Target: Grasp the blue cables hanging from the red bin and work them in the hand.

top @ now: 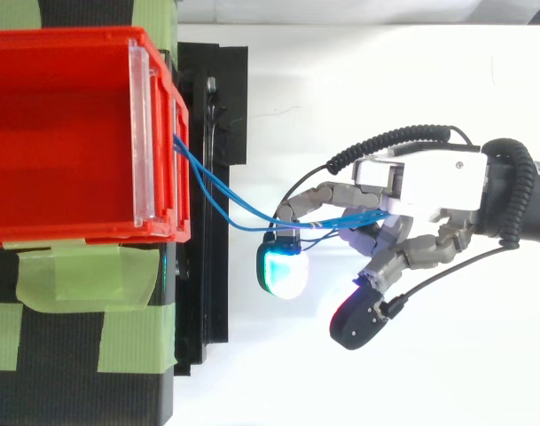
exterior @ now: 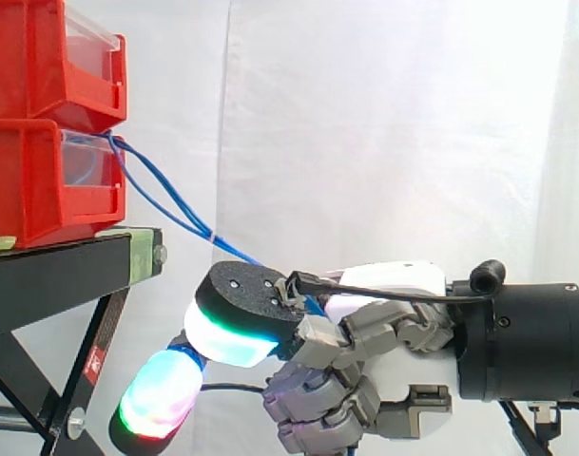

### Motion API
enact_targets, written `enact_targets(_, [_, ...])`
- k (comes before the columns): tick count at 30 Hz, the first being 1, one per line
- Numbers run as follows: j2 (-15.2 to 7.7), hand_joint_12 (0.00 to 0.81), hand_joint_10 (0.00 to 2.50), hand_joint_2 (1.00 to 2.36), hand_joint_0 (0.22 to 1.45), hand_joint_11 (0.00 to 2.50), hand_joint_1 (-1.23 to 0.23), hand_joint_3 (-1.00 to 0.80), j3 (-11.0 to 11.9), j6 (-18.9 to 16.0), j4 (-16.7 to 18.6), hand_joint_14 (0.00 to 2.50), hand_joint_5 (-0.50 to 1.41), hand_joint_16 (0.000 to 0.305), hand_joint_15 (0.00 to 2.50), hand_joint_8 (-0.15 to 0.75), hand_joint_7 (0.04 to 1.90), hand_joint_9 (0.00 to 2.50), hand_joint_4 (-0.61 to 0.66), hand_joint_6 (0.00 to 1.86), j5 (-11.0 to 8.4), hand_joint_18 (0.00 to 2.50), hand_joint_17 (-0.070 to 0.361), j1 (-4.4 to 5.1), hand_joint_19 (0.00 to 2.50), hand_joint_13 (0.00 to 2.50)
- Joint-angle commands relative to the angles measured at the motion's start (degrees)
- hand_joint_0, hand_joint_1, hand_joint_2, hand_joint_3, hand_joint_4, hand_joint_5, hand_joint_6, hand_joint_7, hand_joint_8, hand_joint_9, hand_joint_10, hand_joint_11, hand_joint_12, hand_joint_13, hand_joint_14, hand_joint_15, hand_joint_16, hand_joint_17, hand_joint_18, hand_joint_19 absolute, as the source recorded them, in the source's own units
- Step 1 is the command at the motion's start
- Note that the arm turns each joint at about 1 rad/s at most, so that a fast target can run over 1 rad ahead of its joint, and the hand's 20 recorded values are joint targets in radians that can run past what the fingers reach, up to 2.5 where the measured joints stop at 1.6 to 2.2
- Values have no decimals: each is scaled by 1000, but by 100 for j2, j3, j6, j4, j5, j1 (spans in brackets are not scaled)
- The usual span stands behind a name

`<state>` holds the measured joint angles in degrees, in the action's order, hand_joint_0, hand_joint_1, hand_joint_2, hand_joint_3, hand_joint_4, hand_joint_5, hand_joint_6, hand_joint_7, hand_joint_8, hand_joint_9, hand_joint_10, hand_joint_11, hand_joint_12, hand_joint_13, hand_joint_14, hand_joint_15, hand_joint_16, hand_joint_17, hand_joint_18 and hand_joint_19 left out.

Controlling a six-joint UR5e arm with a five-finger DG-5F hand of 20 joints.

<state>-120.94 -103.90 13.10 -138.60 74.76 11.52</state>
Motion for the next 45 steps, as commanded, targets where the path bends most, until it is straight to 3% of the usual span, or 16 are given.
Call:
enact_targets(1, [0,692,2500,1000,732,2500,-593,-1000,2,0,0,2500,-31,216,2123,566,1099,1645,134,551,3,2500,162,8,772,2075])
enact_targets(45, [0,706,2500,1002,773,2500,-591,-942,2,0,0,2500,32,213,2148,583,1162,1710,133,438,3,2500,160,8,770,2098])
